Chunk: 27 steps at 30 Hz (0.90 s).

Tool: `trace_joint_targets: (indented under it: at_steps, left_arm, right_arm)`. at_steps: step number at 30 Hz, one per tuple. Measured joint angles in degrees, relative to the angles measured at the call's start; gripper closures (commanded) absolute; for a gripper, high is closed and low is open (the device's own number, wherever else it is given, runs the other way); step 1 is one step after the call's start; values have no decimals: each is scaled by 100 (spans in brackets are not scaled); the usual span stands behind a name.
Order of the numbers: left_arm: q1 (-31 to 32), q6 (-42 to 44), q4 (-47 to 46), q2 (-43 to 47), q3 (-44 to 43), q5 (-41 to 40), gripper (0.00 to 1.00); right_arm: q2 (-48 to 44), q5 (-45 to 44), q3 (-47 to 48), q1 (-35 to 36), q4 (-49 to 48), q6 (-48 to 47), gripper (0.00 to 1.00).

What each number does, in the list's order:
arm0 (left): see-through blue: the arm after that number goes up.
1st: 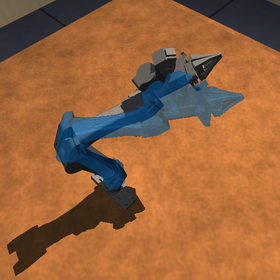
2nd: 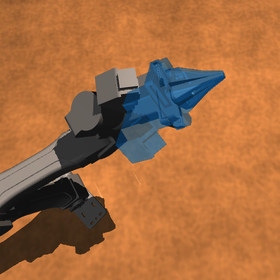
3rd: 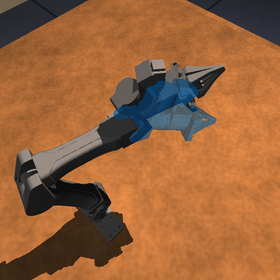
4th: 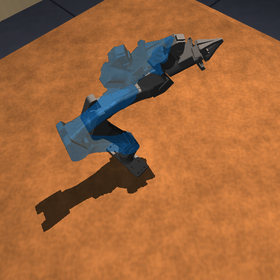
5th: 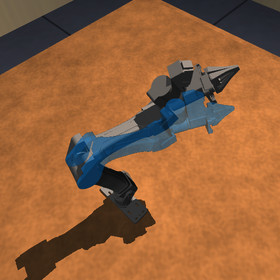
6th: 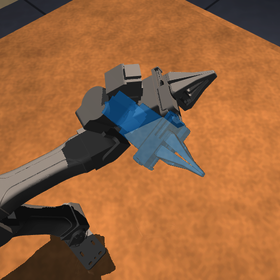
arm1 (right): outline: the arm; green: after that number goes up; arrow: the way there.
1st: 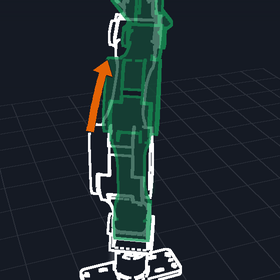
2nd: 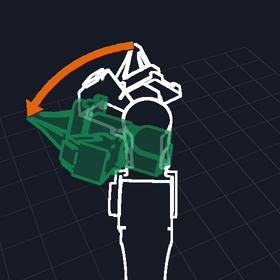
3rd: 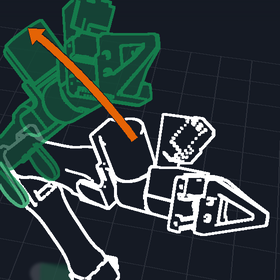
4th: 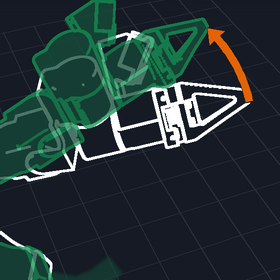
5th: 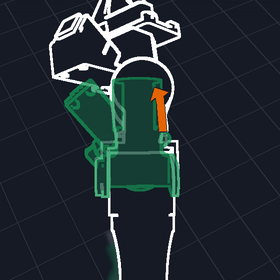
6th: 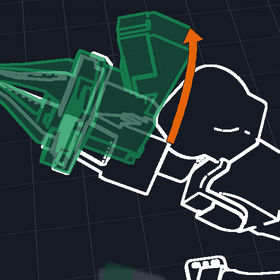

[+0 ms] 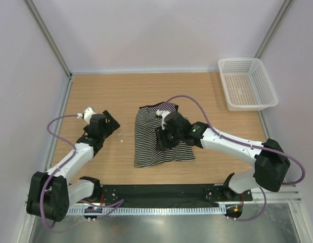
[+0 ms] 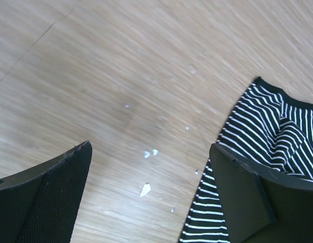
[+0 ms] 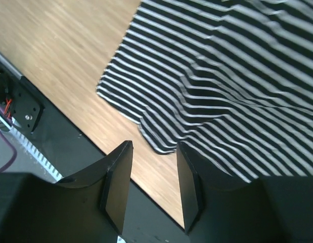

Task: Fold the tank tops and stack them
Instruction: Flatten the tank top out

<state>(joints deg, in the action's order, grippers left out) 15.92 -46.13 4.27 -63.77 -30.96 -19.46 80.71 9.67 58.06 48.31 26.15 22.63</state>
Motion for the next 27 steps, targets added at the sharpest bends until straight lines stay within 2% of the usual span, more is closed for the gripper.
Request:
trace_joint_targets:
  at_steps: [5, 11, 17, 27]
  left_arm:
    - [-774, -402, 52, 195, 337, 697, 0]
    - [-994, -614, 87, 564, 540, 922, 1]
    - [-1005, -667, 90, 791, 577, 957, 0]
    - [-1043, -769, 122, 973, 688, 949, 0]
  right_arm:
    - [514, -787, 120, 1252, -332, 459, 48]
    - [2116, -1943, 1390, 2302, 39, 730, 42]
    - [2927, -2503, 2074, 2638, 380, 822, 44]
    - [3611, -2848, 2494, 2647, 603, 879, 54]
